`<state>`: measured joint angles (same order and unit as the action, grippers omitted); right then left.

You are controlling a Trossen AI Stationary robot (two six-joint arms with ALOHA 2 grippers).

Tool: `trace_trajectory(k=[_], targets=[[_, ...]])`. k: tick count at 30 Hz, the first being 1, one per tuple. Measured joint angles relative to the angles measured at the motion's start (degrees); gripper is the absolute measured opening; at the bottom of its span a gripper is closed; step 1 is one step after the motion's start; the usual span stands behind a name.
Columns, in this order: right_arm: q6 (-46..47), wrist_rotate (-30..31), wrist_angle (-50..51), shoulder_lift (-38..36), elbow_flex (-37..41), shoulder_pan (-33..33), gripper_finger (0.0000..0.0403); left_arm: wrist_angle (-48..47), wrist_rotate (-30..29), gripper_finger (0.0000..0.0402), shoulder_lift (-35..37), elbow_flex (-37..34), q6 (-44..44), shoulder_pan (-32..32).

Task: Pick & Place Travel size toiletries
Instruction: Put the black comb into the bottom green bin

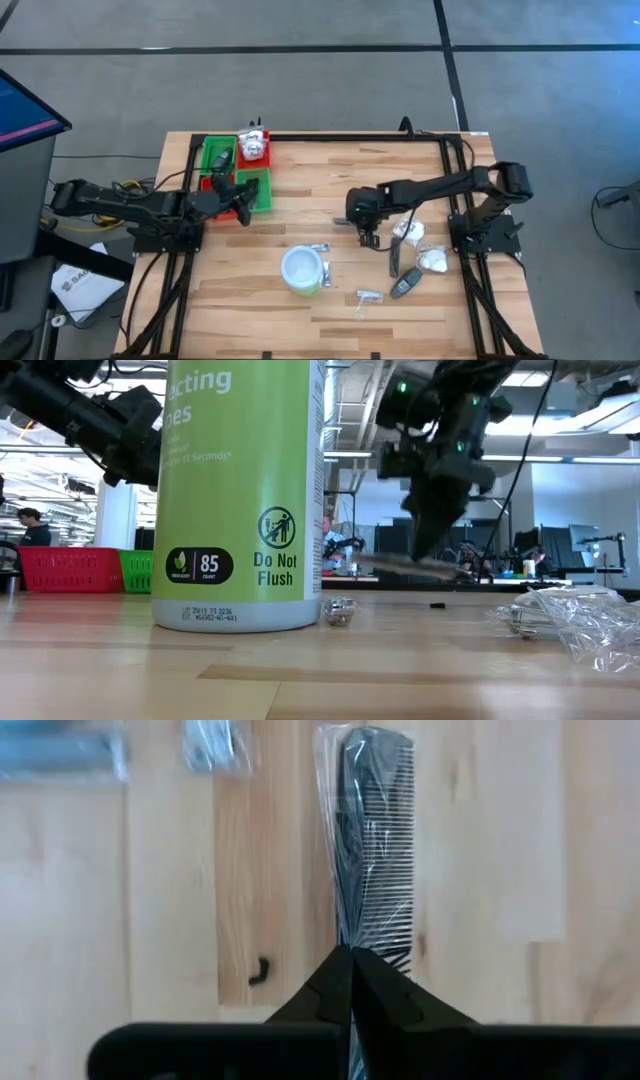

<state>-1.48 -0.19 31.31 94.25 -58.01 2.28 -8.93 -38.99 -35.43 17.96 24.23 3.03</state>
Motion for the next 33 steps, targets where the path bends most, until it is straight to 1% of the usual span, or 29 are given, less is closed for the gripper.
trace_trajectory(k=[4, 7, 9, 11, 15, 20, 23, 25, 28, 31, 33], targets=[[-0.02, 0.98, -0.02, -2.97, -0.34, 0.0, 0.0, 2.94, 2.52, 0.0112, -1.42, 0.0, -1.03, 0.0], [-0.31, 2.22, -0.55, -5.14, -1.91, 0.0, 0.0, 9.77, 6.39, 0.0112, -4.52, 0.0, -4.57, 0.01], [-0.68, 2.93, -0.68, -5.91, -3.15, 0.0, 0.0, 15.72, 7.98, 0.0112, -7.31, 0.0, -6.86, 0.0], [-1.51, 3.19, -0.54, -6.65, -4.54, -0.02, 0.0, 21.5, 8.08, 0.0112, -10.51, 0.02, -9.87, 0.02], [-4.14, 3.18, -1.87, -7.38, -7.48, -0.55, 0.0, 29.97, 8.29, 0.0112, -17.16, 0.07, -14.78, 0.02], [-7.49, 3.16, -2.15, -7.28, -11.55, -1.57, 0.0, 38.12, 8.74, 0.0112, -23.58, 0.04, -17.06, 0.01], [-9.0, 3.13, -4.14, -7.1, -13.3, -1.95, 0.0, 45.1, 11.89, 0.0112, -26.5, 0.04, -19.73, 0.0], [-10.26, 3.06, -5.9, -7.1, -14.03, -1.97, 0.0, 49.91, 15.53, 0.0112, -28.07, 0.04, -21.84, 0.0], [-10.91, 3.04, -8.44, -7.1, -14.06, -1.9, 0.0, 54.75, 20.68, 0.0112, -29.6, 0.04, -24.27, 0.0], [-11.24, 2.79, -11.3, -7.1, -14.06, -1.92, 0.0, 57.84, 22.26, 0.0113, -30.56, 0.04, -25.67, 0.01], [-11.93, 1.44, -12.74, -7.1, -14.06, -1.9, 0.0, 58.95, 22.52, 0.0116, -31.02, 0.04, -25.86, -0.22]])
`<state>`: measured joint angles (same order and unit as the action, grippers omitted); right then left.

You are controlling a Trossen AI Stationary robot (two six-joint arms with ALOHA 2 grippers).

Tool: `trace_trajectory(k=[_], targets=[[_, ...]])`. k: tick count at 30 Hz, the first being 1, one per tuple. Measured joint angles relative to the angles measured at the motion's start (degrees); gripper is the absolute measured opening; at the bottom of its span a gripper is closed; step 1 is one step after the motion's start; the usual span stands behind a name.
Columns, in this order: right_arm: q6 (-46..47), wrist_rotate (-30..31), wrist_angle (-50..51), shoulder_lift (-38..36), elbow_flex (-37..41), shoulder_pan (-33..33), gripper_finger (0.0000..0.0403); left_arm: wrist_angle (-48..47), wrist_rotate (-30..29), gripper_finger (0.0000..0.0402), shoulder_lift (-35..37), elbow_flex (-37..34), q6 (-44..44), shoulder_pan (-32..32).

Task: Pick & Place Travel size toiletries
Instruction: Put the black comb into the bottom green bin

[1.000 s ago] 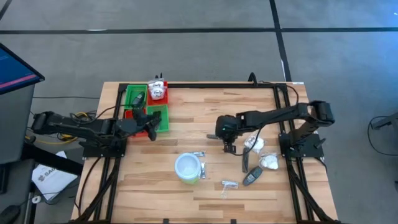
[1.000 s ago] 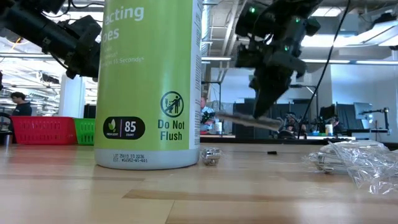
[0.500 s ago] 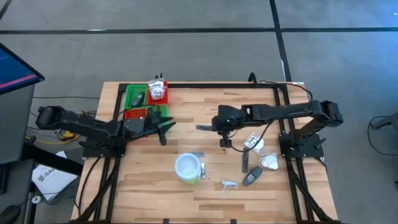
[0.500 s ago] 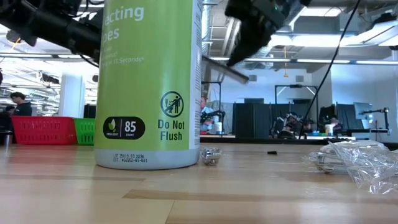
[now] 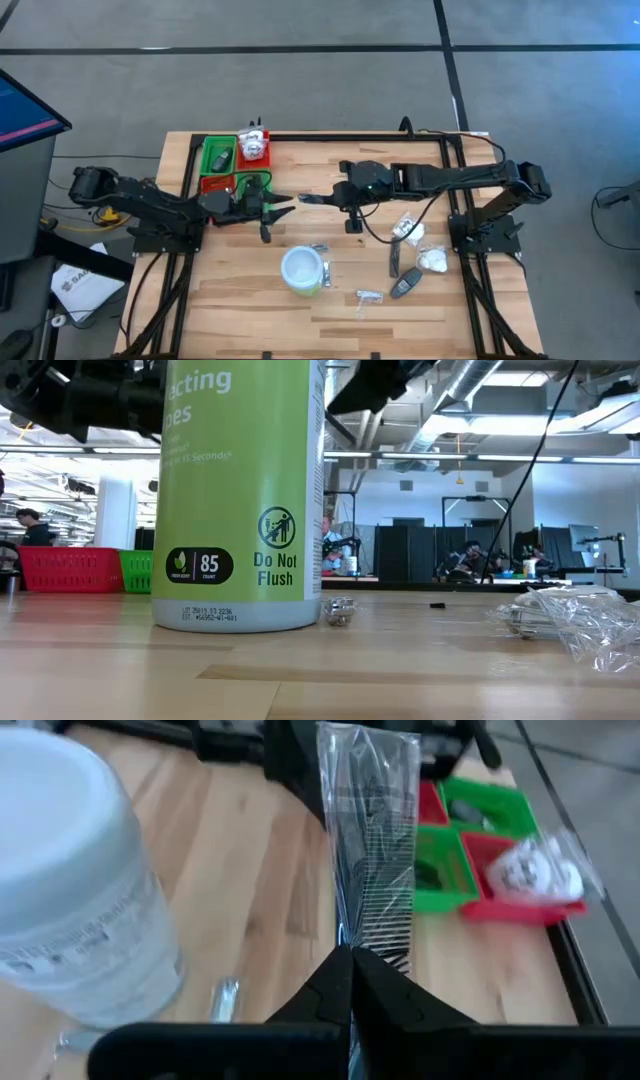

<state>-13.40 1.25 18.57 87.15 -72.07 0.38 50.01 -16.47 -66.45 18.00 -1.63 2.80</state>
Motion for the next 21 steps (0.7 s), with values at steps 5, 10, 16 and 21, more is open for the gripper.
trace_trajectory(k=[5, 10, 16, 21], targets=[[-0.61, -2.09, -4.0, 0.42, 0.02, 0.0, 0.0, 3.72, 1.46, 0.0137, -1.73, 0.0, -0.49, -0.38], [-0.73, -3.83, -6.17, 1.61, 0.08, 0.0, 0.0, 9.3, 4.77, 0.0172, -3.68, 0.01, -2.1, -0.37], [-1.62, -4.56, -8.52, 3.35, 0.13, 0.0, 0.0, 11.42, 6.39, 0.0198, -6.26, 1.7, -2.7, -0.37], [-1.62, -5.75, -10.58, 4.81, 0.06, 0.0, 0.0, 12.43, 8.02, 0.0204, -8.42, 2.97, -4.23, -0.37]])
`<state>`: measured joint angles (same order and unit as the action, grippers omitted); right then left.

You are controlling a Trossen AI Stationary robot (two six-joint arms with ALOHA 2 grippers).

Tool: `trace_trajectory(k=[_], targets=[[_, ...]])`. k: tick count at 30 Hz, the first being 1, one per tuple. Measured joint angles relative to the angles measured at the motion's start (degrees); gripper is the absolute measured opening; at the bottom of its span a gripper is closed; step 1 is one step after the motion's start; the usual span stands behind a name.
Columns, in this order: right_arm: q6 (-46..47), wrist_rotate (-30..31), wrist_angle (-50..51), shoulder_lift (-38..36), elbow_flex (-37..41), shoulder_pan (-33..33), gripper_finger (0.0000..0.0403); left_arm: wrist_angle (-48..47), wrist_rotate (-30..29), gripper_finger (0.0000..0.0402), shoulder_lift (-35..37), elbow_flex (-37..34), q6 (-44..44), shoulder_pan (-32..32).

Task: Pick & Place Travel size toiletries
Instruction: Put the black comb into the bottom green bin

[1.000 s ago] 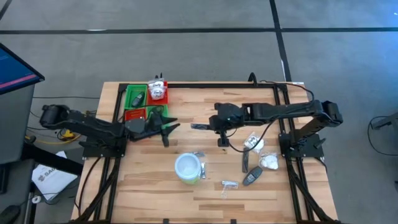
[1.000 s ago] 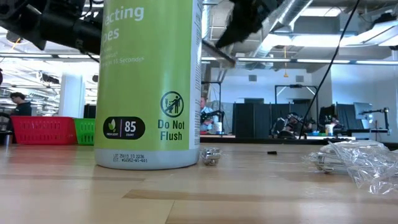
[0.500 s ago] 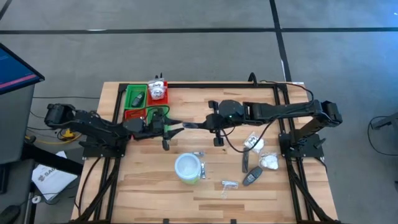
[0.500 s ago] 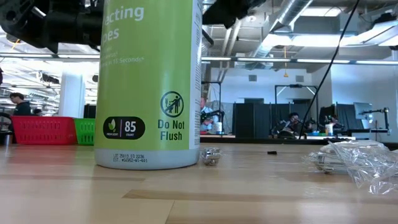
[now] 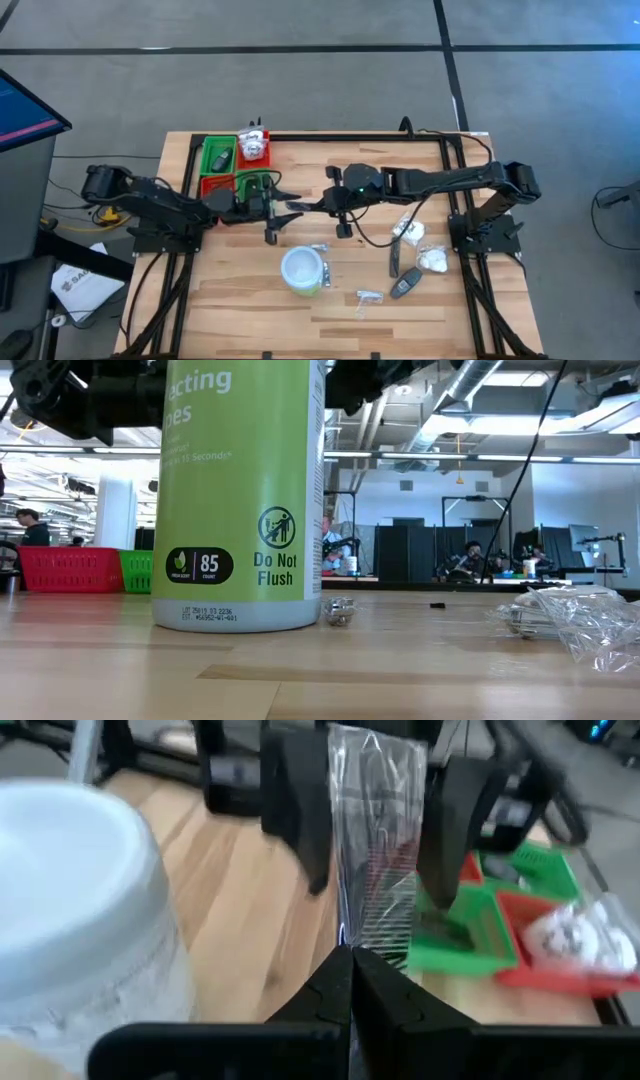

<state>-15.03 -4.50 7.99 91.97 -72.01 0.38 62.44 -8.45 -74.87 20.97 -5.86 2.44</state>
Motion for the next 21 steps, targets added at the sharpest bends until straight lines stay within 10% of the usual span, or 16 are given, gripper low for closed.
trace_trajectory(k=[7, 15, 21], targets=[[0.01, -0.23, -0.47, 0.85, -0.06, 0.17, 0.0, 0.68, 1.66, 0.0166, -0.77, 0.46, -1.43, 0.0], [0.04, -0.35, -0.31, 0.89, -0.06, 1.21, 0.0, 1.03, 4.0, 0.0017, -0.74, 0.46, -1.68, 0.0], [0.19, -0.33, -0.37, 0.89, -0.06, 1.79, 0.0001, 1.12, 3.96, 0.0005, -0.72, 0.46, -1.67, 0.0]])
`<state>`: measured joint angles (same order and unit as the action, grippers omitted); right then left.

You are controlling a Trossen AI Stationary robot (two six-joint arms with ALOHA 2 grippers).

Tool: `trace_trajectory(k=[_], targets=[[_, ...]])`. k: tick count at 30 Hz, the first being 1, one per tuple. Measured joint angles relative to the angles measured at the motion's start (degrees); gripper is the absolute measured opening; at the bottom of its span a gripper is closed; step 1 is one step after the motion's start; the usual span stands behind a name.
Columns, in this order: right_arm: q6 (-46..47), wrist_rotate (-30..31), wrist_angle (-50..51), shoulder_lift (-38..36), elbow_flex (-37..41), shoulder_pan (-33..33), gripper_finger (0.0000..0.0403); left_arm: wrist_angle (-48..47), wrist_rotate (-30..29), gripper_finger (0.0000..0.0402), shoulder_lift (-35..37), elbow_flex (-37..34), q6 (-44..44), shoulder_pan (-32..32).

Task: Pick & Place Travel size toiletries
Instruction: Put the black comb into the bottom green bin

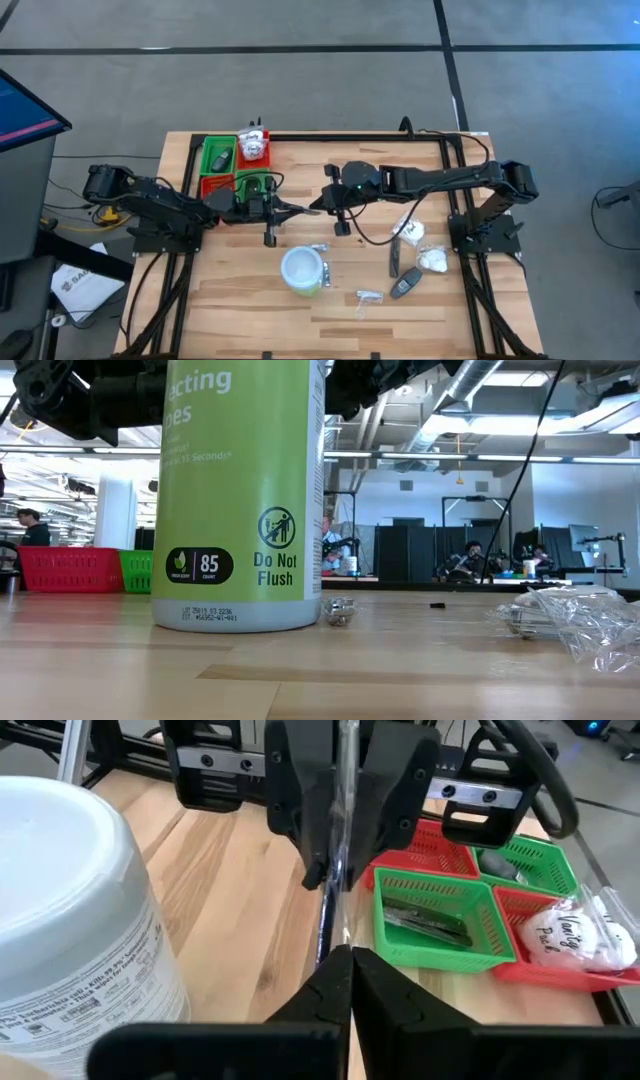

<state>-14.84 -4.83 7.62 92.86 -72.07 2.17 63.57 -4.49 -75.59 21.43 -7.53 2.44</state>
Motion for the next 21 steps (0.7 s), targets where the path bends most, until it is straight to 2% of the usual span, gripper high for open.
trace_trajectory(k=[4, 10, 13, 16, 21], targets=[[0.77, 1.32, -0.42, -0.35, 0.0, 0.33, 0.0019, -0.36, 0.45, 0.0004, 0.0, -0.02, 0.04, 0.02], [0.82, 7.47, 2.52, -0.37, -0.02, 0.63, 0.0081, -2.43, -2.97, 0.0003, 0.54, -0.83, 0.29, 0.02], [1.23, 9.62, 6.19, -0.35, -0.02, 0.93, 0.0114, -2.77, -7.25, 0.0003, 2.32, -2.89, 0.27, 0.02], [2.9, 10.52, 9.07, -0.35, -0.02, 1.11, 0.0141, -4.32, -13.93, 0.0003, 6.03, -5.13, 0.3, 0.01], [5.81, 12.39, 12.31, -0.35, 0.0, 1.03, 0.016, -10.52, -24.08, 0.0003, 15.09, -8.79, -0.73, 0.0]])
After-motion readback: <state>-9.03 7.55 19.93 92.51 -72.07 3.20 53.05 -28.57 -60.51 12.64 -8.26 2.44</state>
